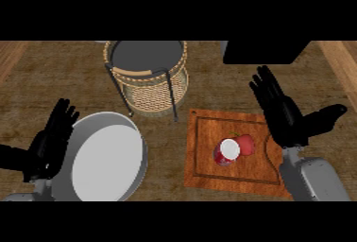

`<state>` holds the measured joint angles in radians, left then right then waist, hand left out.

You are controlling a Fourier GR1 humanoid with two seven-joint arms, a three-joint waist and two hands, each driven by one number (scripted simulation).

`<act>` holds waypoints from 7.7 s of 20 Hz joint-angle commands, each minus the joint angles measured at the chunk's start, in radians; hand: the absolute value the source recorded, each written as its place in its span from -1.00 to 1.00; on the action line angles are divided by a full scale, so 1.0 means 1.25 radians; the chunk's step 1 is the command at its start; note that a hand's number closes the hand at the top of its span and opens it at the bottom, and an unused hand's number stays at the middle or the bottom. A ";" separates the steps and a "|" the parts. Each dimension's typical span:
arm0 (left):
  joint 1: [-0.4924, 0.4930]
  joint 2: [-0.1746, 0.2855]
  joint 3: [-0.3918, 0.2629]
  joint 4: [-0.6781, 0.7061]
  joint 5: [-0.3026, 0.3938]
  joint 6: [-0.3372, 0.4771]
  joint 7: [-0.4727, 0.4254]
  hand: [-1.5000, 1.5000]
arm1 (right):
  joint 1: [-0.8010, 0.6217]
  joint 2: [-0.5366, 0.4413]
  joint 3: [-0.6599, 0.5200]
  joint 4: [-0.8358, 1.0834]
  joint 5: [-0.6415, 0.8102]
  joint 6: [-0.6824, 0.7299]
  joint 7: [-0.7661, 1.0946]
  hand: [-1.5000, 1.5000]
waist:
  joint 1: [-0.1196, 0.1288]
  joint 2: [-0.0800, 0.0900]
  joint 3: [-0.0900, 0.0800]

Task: Pick the can from the cutting board and place it in the tiered basket

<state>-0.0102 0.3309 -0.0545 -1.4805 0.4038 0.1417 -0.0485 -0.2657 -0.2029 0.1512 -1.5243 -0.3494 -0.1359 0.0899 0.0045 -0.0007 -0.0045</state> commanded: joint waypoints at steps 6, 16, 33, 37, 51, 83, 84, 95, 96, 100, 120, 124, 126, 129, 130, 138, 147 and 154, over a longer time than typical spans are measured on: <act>-0.043 0.087 -0.031 0.003 -0.083 -0.014 0.070 0.00 | -0.044 0.038 0.259 -0.206 0.105 0.189 -0.166 1.00 | -0.005 -0.008 0.005; -0.027 0.075 -0.041 -0.044 -0.072 -0.038 0.140 0.00 | 0.132 -0.019 0.249 -0.188 0.527 -0.213 -0.054 -1.00 | -0.008 -0.003 0.003; -0.045 0.064 -0.034 -0.039 -0.072 -0.043 0.155 0.00 | -0.020 -0.255 0.443 -0.508 0.674 0.414 0.664 -1.00 | -0.002 -0.004 0.000; -0.108 0.063 -0.016 -0.008 -0.080 -0.064 0.190 0.00 | -0.090 -0.102 0.454 -0.454 0.715 0.436 0.780 -1.00 | -0.002 0.000 0.003; -0.021 0.018 0.024 -0.060 -0.112 -0.096 0.163 0.00 | 0.036 -0.072 0.416 -0.171 0.928 0.298 0.541 -1.00 | -0.001 0.001 0.004; -0.056 -0.037 0.082 -0.069 -0.181 -0.144 0.218 0.00 | 0.003 -0.188 0.190 0.128 1.058 0.266 0.135 1.00 | 0.002 0.004 0.004; -0.063 -0.037 0.084 -0.071 -0.169 -0.149 0.226 0.00 | -0.024 -0.239 0.132 0.154 1.020 0.274 0.085 1.00 | 0.004 0.006 0.005; -0.034 -0.061 0.063 -0.085 -0.202 -0.138 0.200 0.00 | -0.139 -0.188 -0.095 0.238 0.847 0.014 -0.151 1.00 | 0.005 0.001 0.006; -0.042 -0.059 0.075 -0.038 -0.206 -0.138 0.182 0.00 | -0.100 -0.177 -0.101 0.161 0.804 0.021 -0.170 1.00 | -0.022 -0.002 0.005; -0.027 -0.048 0.086 -0.075 -0.187 -0.151 0.209 0.00 | -0.107 -0.171 -0.145 0.061 0.712 0.067 -0.189 1.00 | -0.013 -0.005 0.004; -0.070 -0.076 0.077 -0.086 -0.233 -0.143 0.245 0.00 | -0.525 0.097 0.043 0.018 0.794 0.241 0.306 1.00 | 0.008 0.001 0.003; -0.048 -0.091 0.080 -0.092 -0.213 -0.159 0.238 0.00 | -0.567 0.158 0.094 0.064 0.826 0.189 0.374 1.00 | 0.009 0.000 0.003; -0.031 -0.107 0.058 -0.116 -0.265 -0.126 0.223 0.00 | -0.588 0.160 0.079 0.137 0.816 0.152 0.337 1.00 | 0.010 0.001 0.003; -0.055 -0.094 0.077 -0.107 -0.238 -0.146 0.260 0.00 | -0.627 0.161 0.128 0.157 0.791 0.141 0.409 1.00 | 0.009 0.000 0.003; -0.011 -0.083 0.092 -0.105 -0.228 -0.173 0.214 0.00 | -0.606 0.161 0.046 0.235 0.826 0.155 0.295 1.00 | 0.008 0.002 0.003; -0.042 -0.089 0.102 -0.072 -0.240 -0.176 0.200 0.00 | -0.657 0.162 0.139 0.355 0.757 0.046 0.322 1.00 | 0.009 0.002 0.003; -0.089 -0.125 0.080 -0.040 -0.273 -0.146 0.208 0.00 | -0.726 0.162 0.262 0.500 0.736 -0.137 0.328 1.00 | 0.017 0.003 0.003; -0.106 -0.088 0.118 -0.017 -0.230 -0.204 0.191 0.00 | -0.759 0.162 0.247 0.650 0.640 -0.351 0.200 1.00 | 0.041 0.011 0.003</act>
<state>-0.1178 0.2043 0.0658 -1.5362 0.0978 -0.0889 0.2149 -1.1846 -0.0029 0.4230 -0.7962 0.5144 -0.4533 0.3690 0.0409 0.0048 0.0020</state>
